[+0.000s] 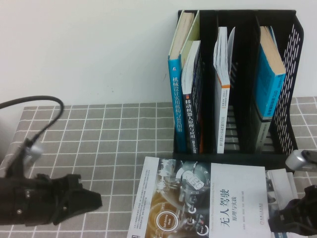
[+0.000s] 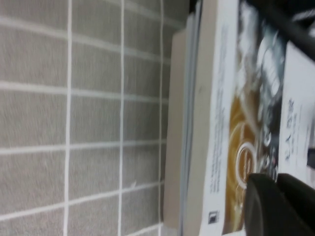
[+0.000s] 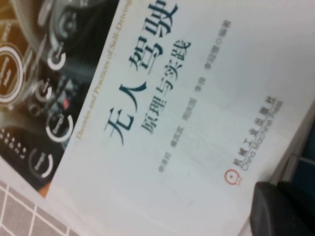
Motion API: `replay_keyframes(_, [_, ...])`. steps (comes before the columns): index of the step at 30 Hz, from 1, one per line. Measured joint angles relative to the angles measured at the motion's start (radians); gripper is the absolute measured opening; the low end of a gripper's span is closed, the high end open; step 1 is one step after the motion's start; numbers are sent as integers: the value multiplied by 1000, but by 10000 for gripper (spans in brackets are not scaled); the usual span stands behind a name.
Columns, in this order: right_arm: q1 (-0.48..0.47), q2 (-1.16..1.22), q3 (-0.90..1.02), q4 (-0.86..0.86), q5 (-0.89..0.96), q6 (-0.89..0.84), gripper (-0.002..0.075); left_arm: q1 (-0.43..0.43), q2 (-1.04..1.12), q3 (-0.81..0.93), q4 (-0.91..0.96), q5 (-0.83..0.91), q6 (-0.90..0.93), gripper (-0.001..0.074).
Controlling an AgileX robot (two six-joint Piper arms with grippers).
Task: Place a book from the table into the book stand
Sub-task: Push book with right arm, then pick up the book with your left arm
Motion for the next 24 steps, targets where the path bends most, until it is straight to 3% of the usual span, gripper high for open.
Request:
replay_keyframes(3, [0,0,-4,0,23,-14,-3,0,69,-2,-18,24,30,97])
replay_keyframes(9, [1,0,-4,0,53,-19,-3,0,212,-3,-137,47,122,469])
replay_keyframes(11, [1,0,-4,0,56,-21,-3,0,273,-4,-191,80,174,545])
replay_keyframes(18, [1,0,-4,-6,66,-23,-3,0,497,-62,-278,263,352,596])
replay_keyframes(24, [1,0,-4,-13,75,-26,-3,0,600,-118,-296,295,399,598])
